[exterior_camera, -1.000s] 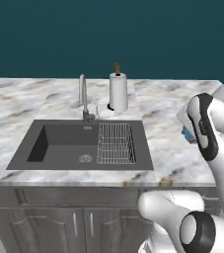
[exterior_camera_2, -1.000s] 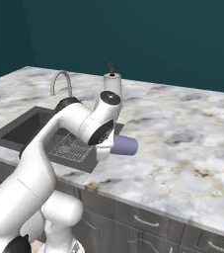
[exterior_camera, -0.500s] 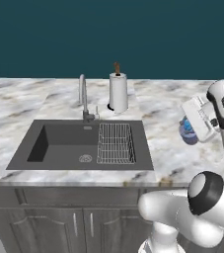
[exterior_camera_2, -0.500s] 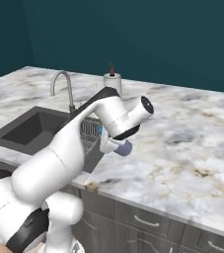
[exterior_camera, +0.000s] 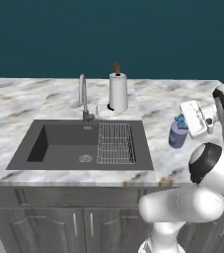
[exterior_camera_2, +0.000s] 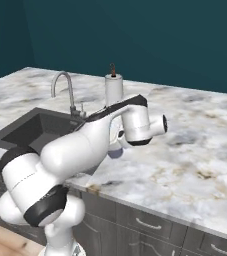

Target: Restock the sink supplies by placing the sponge and soap dispenser on the counter and next to the sink. Make sure the soap dispenser is upright.

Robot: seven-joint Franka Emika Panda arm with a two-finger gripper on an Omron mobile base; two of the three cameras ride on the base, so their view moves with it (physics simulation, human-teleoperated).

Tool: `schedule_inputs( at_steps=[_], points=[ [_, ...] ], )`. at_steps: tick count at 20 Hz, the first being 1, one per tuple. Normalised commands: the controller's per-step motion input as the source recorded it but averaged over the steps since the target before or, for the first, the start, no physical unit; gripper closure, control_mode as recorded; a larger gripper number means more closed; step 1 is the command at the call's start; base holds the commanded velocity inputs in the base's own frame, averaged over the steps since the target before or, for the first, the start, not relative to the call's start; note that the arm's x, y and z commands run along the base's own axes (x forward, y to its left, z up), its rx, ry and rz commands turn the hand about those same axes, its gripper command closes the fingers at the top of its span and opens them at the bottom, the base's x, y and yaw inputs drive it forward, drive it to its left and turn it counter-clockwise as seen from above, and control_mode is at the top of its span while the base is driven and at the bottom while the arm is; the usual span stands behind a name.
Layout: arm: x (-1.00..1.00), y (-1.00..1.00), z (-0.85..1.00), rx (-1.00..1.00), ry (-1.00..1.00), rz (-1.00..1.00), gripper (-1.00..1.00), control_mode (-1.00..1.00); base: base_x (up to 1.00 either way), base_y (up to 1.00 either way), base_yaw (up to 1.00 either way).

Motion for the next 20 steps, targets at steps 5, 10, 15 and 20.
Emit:
schedule_inputs(
  at_steps=[5, 10, 15, 20],
  points=[
    [0.59, 0.00, -0.20, 0.13, 0.01, 0.00, 1.00, -1.00, 0.00, 0.00, 0.00],
    [0.59, 0.00, -0.30, 0.08, 0.00, 0.00, 1.00, -1.00, 0.00, 0.00, 0.00],
    [0.50, 0.00, -0.32, 0.00, 0.04, 0.00, 1.00, -1.00, 0.00, 0.00, 0.00],
    [0.21, -0.02, -0.30, -0.01, 0.09, 0.01, 1.00, -1.00, 0.00, 0.00, 0.00]
  ],
)
